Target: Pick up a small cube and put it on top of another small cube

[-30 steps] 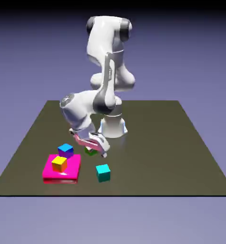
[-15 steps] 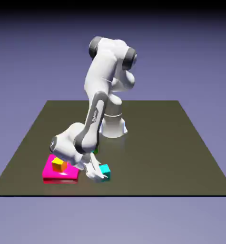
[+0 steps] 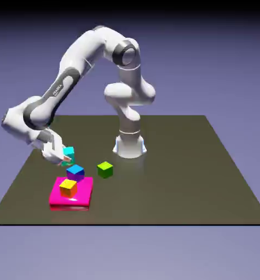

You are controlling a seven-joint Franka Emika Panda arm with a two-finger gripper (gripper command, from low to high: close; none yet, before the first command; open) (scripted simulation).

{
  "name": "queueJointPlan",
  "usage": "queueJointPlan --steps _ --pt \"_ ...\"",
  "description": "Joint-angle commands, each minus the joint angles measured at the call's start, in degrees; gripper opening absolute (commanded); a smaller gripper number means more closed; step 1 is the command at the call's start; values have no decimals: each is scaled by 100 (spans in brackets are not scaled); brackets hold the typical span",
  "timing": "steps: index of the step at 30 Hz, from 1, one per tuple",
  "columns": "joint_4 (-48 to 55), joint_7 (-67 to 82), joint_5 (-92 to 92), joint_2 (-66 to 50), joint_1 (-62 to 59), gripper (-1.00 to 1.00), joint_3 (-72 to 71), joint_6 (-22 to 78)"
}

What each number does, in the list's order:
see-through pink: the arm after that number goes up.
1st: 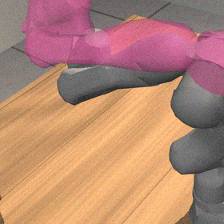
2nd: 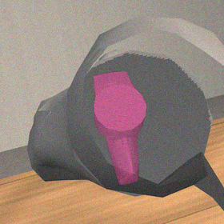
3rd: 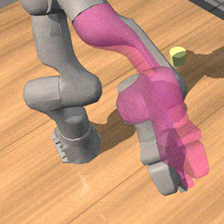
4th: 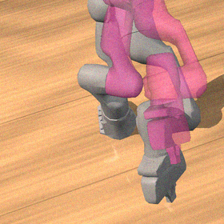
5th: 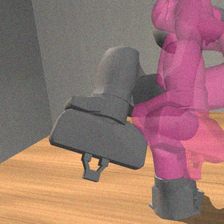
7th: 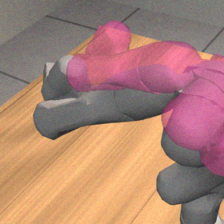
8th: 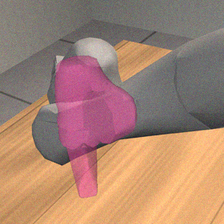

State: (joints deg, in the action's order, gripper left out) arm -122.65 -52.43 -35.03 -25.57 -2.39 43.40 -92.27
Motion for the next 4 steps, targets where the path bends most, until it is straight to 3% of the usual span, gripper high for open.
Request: queueJointPlan --steps 1,4 --pt "0 -1 13 0 0 100 0 0" --pt "415 -116 179 63 -119 100 97 433"
